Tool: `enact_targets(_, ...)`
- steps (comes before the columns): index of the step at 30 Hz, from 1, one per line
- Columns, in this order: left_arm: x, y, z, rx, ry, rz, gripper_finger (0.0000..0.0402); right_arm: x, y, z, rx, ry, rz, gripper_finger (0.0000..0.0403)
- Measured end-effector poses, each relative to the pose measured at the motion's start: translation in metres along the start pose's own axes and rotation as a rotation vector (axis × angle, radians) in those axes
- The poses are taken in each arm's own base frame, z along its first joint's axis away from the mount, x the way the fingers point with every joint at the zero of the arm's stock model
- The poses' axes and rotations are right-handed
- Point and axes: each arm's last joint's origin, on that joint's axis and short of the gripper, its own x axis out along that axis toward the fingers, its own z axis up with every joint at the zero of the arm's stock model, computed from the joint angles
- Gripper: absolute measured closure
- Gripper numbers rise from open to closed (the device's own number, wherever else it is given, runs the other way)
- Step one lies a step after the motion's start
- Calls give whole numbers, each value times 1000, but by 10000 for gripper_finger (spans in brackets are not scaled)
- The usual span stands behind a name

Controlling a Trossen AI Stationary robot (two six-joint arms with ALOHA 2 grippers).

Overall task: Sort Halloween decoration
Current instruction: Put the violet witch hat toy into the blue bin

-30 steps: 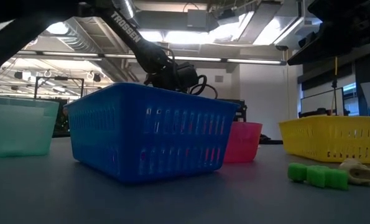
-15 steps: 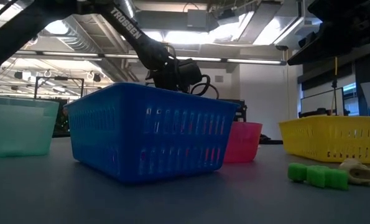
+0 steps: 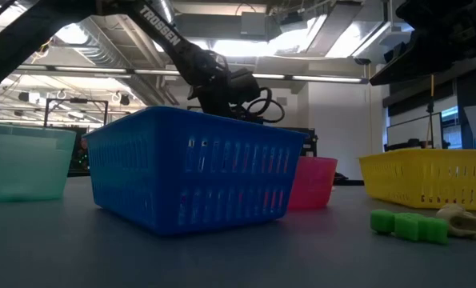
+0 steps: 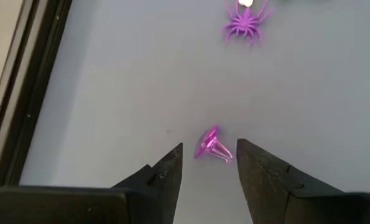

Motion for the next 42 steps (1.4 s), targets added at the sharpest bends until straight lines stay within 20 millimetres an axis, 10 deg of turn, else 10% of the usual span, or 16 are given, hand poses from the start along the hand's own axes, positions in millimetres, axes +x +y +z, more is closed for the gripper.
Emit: enact_targets(42, 3, 11, 7, -439, -106, 11, 266, 0, 0, 0, -29, 0, -6, 352)
